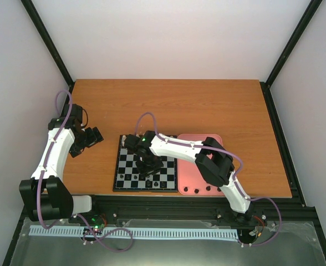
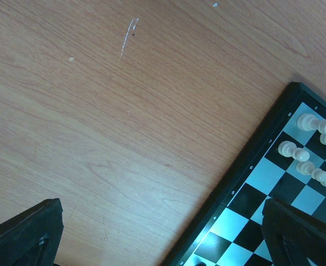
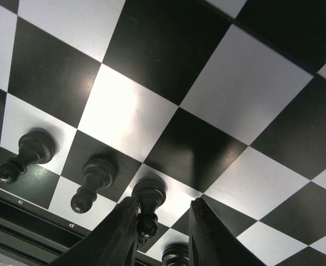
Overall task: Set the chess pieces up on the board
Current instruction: Place the chess piece on the chessboard, then adjust the chess piece on the chessboard.
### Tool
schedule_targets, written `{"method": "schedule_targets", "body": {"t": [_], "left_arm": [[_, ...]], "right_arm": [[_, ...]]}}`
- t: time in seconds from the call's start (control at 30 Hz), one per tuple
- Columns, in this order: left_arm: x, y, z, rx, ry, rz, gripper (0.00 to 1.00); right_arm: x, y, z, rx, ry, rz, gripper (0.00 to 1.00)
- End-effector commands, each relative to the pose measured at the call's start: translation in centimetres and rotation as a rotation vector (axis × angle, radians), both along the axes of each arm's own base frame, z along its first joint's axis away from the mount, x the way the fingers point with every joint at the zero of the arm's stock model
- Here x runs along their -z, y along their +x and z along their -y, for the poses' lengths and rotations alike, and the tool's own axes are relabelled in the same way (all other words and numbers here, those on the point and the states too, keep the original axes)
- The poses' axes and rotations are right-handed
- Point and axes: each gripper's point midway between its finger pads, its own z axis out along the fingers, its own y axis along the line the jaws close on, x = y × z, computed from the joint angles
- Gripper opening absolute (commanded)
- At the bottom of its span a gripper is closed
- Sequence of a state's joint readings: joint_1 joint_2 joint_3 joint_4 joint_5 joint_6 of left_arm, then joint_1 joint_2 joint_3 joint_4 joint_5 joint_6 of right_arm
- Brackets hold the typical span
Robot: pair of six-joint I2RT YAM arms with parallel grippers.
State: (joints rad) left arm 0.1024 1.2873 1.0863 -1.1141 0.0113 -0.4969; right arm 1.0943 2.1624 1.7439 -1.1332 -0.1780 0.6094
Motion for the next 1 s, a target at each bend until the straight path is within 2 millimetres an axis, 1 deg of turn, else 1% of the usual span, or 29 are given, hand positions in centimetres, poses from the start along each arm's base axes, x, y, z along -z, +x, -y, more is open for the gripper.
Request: {"method": "schedule_targets", "body": {"t": [0.0, 0.07, 0.17, 0.27, 0.4, 0.5, 0.63, 0.7, 0.8, 0.87, 0.97], "left_arm": [[-1.0, 0.8, 0.0, 0.017, 0.012, 0.036, 1.00], [-1.0, 0.8, 0.0, 0.018, 0.013, 0.037, 1.00], [-0.9, 0.8, 0.0, 0.017, 0.014, 0.033, 1.00], [-0.8, 0.8, -0.1, 0.016, 0.017, 0.031, 1.00], [-0.7, 0.9, -0.1, 0.016, 0.018, 0.029, 1.00], [-0.8, 1.1, -0.2, 0.015, 0.020, 0.027, 1.00], [-1.0, 1.3, -0.3, 0.014, 0.026, 0.028, 1.00], [-0.9, 1.3, -0.3, 0.013, 0.025, 0.022, 1.00], [-0.6, 1.2, -0.3, 0.012, 0.025, 0.014, 1.00], [-0.5, 1.1, -0.4, 0.011, 0.029, 0.009, 1.00], [-0.4, 1.0, -0.6, 0.011, 0.041, 0.002, 1.00]], "right_arm": [[-2.0, 1.2, 0.6, 0.025, 0.010, 0.060, 0.27], [-2.4, 1.5, 0.6, 0.027, 0.020, 0.067, 0.28], [-3.1, 1.6, 0.7, 0.009, 0.030, 0.075, 0.32], [-3.8, 1.2, 0.6, -0.026, 0.051, 0.065, 0.39], [-4.8, 1.0, 0.6, -0.054, 0.074, 0.067, 0.39], [-6.2, 1.7, 1.2, -0.031, 0.088, 0.095, 0.39], [-7.6, 3.1, 2.7, 0.034, 0.118, 0.115, 0.40], [-7.8, 3.7, 3.7, 0.055, 0.121, 0.116, 0.40], [-7.3, 3.9, 4.8, 0.050, 0.105, 0.112, 0.40], [-6.8, 3.8, 4.6, 0.022, 0.108, 0.098, 0.38], [-6.4, 3.8, 3.0, -0.010, 0.162, 0.070, 0.35]]}}
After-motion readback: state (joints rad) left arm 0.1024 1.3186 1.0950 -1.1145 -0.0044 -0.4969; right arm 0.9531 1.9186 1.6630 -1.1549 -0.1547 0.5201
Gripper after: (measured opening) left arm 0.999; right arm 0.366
